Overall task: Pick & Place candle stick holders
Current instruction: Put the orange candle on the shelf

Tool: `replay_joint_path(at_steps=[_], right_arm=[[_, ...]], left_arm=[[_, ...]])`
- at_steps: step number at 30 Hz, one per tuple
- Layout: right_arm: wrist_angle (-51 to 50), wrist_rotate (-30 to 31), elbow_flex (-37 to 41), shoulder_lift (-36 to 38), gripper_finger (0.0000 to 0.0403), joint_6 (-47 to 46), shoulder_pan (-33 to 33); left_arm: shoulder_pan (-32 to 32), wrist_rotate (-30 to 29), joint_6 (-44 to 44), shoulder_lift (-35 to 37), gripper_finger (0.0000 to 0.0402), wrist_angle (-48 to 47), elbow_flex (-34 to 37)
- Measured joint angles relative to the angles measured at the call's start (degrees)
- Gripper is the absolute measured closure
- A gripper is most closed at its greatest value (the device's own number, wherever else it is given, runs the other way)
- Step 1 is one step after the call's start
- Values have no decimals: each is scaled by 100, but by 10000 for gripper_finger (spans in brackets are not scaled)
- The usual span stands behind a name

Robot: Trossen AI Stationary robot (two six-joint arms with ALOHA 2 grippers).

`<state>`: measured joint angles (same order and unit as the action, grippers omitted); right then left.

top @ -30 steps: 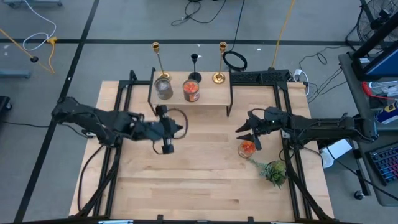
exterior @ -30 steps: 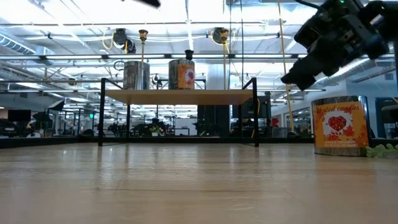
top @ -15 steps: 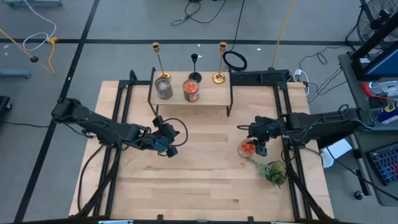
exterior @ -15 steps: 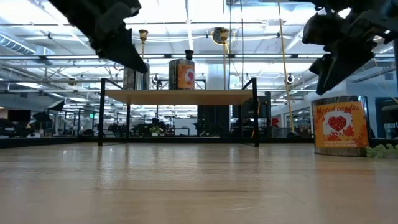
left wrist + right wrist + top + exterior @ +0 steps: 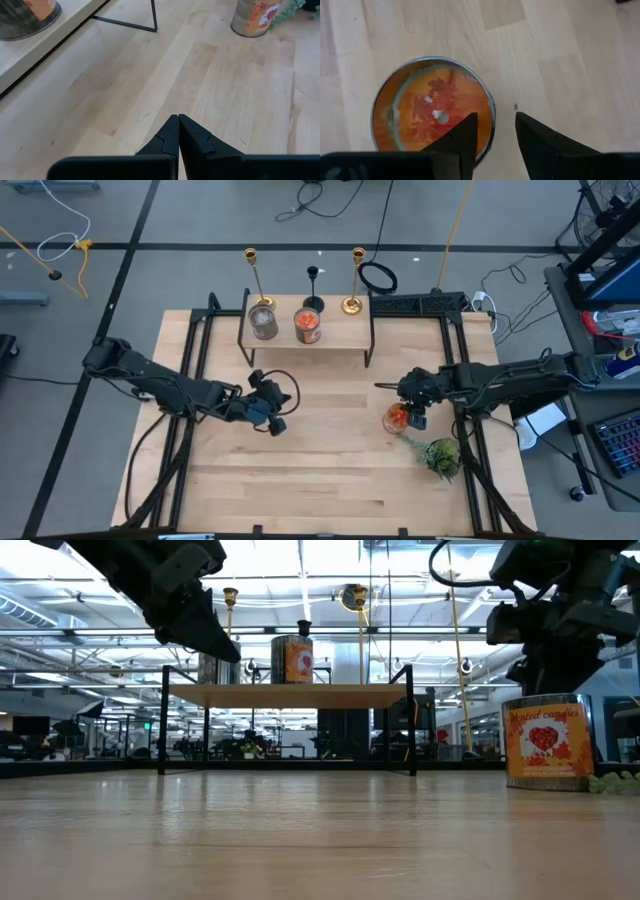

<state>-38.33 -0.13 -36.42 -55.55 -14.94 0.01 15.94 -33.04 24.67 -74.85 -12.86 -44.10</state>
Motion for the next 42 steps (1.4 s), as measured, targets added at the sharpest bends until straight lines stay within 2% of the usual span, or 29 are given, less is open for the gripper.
replay_joint_path(at_steps=[6,15,22,26,30,33,38,42], right_arm=[[-39,-15,7,2,288,63,-2],[-52,26,7,7,392,136,-4],[24,10,-92,-4,396,206,8],[95,29,-443,-17,397,216,100],[298,35,-932,-336,399,351,220],[423,74,-1441,-766,399,806,304],[211,251,-2559,-1656,396,2582,300],[286,1020,-3557,-2311,397,3877,190]], left_arm=[[0,-2,2,0,377,10,0],[0,-2,-7,0,376,100,0],[0,-2,-37,0,376,99,0],[-11,-4,-50,0,376,98,0],[-47,-7,-223,0,376,115,0],[-97,-4,-205,0,376,191,-2],[-129,-4,-319,0,376,369,-2],[-125,-2,-304,0,376,371,-2]])
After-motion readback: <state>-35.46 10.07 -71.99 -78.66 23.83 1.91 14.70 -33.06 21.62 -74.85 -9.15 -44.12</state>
